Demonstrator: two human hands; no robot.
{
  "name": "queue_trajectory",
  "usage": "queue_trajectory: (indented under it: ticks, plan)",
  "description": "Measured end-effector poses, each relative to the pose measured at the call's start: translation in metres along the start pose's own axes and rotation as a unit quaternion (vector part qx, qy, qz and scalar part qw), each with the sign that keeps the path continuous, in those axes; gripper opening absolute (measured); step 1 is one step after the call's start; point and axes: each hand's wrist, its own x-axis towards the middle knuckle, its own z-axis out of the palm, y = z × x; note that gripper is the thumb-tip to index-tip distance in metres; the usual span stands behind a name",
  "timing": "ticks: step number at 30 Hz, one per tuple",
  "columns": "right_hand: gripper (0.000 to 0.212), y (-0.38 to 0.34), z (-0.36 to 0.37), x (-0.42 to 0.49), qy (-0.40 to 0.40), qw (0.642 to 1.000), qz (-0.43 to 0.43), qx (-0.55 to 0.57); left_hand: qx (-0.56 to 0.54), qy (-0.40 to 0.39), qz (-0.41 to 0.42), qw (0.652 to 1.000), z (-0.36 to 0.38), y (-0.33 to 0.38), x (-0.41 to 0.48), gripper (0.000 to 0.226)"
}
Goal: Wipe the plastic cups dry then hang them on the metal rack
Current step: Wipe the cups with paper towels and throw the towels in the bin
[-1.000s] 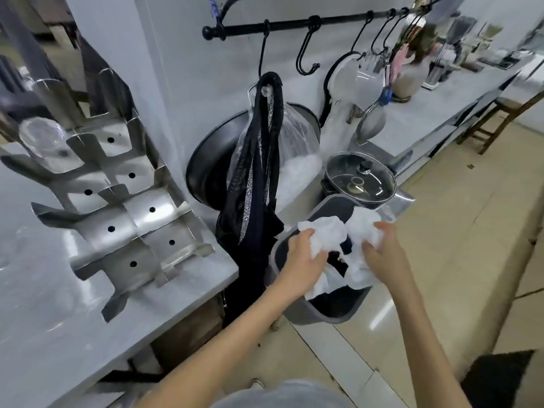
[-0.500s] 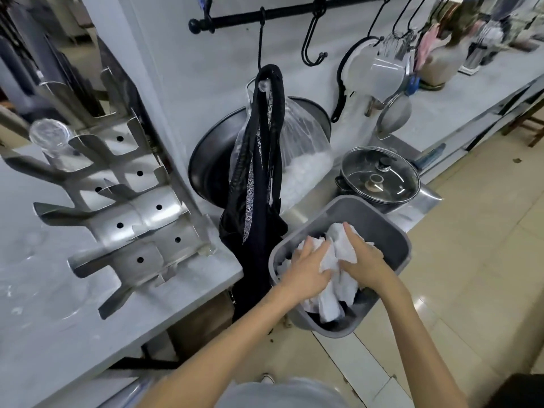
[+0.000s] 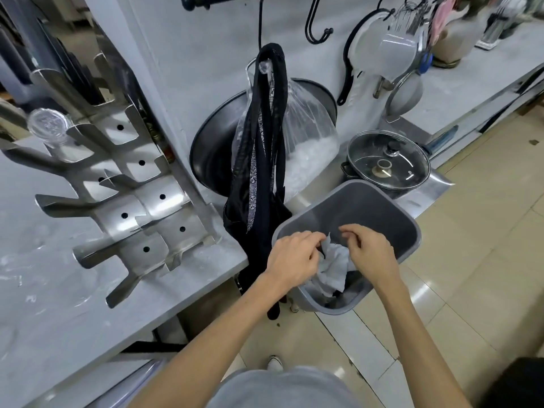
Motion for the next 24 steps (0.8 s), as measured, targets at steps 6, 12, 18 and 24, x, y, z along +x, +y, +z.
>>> queue_trajectory:
  ticks: [6, 12, 18, 24]
  plan:
    - [0.031, -0.004, -0.006, 0.007, 0.010, 0.999, -0.009, 0.041, 0.004, -0.013, 0.004, 1.000, -0.005, -0.001, 0.007, 0.038]
    - [0.029, -0.010, -0.004, 0.002, -0.007, 0.999, 0.006, 0.032, -0.004, -0.022, 0.033, 0.999, -0.009, -0.005, 0.004, 0.035]
    - [0.029, -0.046, -0.018, -0.030, 0.052, 0.991, -0.031, 0.116, -0.076, 0.069, 0.028, 0.994, -0.041, -0.006, -0.034, 0.030]
    - [0.020, -0.150, 0.006, -0.092, -0.028, 0.973, -0.157, 0.167, -0.146, 0.040, -0.131, 0.980, -0.113, -0.073, -0.153, 0.037]
